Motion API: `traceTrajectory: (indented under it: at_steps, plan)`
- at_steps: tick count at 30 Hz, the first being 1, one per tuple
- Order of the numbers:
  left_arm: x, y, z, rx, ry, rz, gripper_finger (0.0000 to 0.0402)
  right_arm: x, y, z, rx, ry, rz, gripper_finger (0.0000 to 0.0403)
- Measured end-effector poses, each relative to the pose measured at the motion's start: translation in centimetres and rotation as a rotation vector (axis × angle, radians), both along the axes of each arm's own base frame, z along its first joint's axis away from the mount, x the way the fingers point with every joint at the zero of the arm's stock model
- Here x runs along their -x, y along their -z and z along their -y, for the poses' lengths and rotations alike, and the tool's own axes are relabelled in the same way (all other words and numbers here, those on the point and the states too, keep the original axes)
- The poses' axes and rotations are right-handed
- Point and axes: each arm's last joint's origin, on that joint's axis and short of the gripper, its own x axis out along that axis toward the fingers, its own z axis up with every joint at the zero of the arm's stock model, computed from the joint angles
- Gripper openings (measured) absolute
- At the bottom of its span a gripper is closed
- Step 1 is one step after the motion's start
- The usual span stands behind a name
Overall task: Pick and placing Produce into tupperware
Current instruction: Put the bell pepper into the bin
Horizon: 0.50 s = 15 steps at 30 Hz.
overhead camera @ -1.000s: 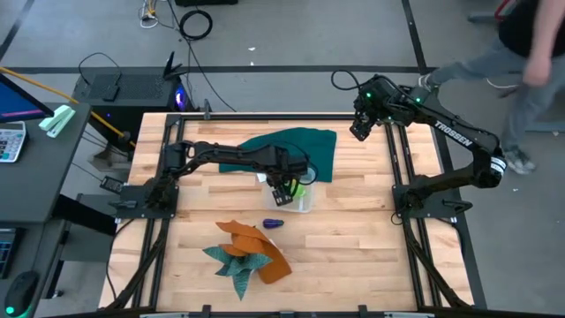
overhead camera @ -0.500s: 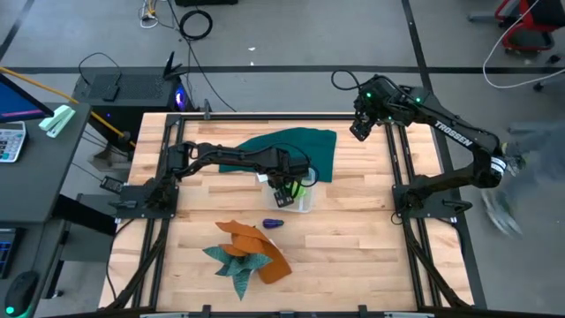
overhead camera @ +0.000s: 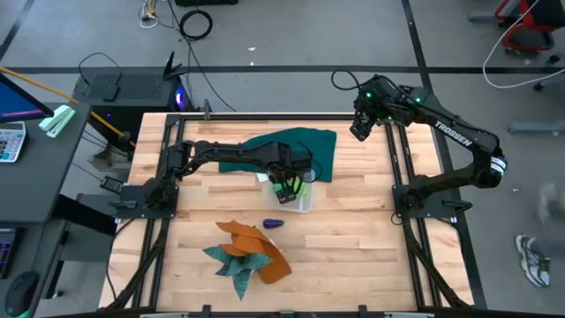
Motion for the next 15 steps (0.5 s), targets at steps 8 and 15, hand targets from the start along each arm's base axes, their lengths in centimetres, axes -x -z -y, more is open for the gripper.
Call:
traceTrajectory:
  at_steps: [8, 15]
  plan:
    - [0.1, -6.6, -3.9, -0.039, -0.144, 0.127, 0.0319, 0.0, 0.0, 0.0, -0.001, 0.003, 0.002, 0.0336]
    - [2.3, -6.9, -9.4, -0.017, -0.403, 0.080, 0.0318, 0.0, 0.0, 0.0, -0.003, 0.011, 0.006, 0.0336]
